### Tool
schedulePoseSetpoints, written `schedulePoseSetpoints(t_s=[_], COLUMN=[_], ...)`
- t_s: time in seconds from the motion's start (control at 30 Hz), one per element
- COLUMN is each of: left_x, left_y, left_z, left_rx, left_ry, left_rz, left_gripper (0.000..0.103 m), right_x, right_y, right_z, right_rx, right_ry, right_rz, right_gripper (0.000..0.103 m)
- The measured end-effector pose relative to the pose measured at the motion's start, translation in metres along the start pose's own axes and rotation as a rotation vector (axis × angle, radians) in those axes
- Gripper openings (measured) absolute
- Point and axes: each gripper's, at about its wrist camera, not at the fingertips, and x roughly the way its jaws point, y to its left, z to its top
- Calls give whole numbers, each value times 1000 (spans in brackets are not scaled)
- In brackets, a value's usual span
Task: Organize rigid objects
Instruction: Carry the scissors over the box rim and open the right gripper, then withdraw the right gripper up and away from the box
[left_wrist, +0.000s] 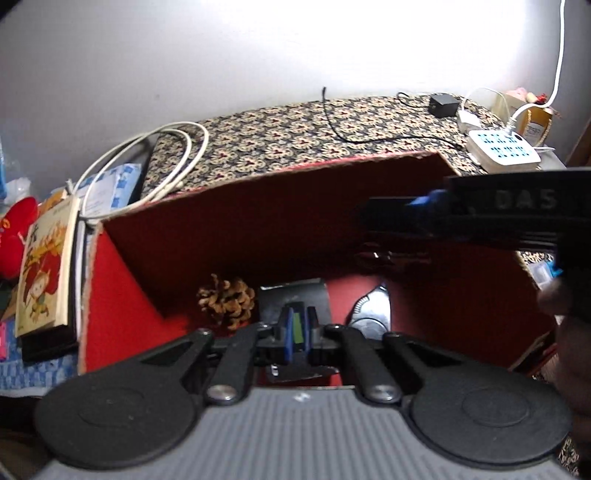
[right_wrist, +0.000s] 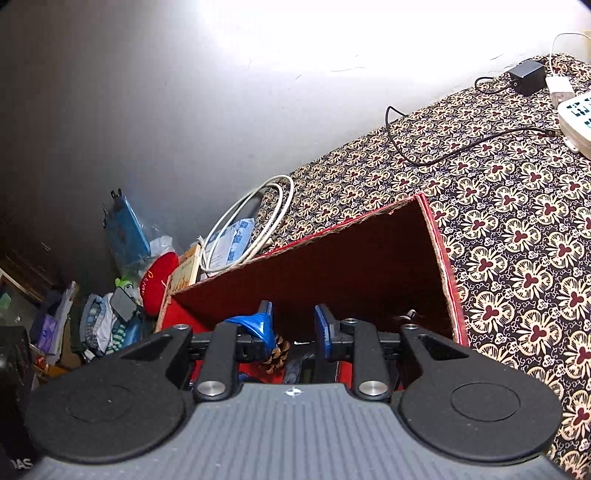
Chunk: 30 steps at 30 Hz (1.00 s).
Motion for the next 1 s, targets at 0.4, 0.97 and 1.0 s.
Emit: schedulePoseSetpoints(t_s=[0.4,0.97,1.0], left_x=[-33,-88,-90], left_y=[-1,2,2], left_z=[-10,-49,-52], left_rx=[-31,-92,-96], left_ry=[-66,-98,-97], left_rz=[121,184,191], left_gripper=[63,70,70], right_x=[-35,-72,-74], right_y=[23,55,56], right_z=[-20,-71,-74], right_rx=[-69,-172,-174], right_ry=[-89,-68,-60], right_rz=[-95,-213,-213], right_gripper=[10,11,11])
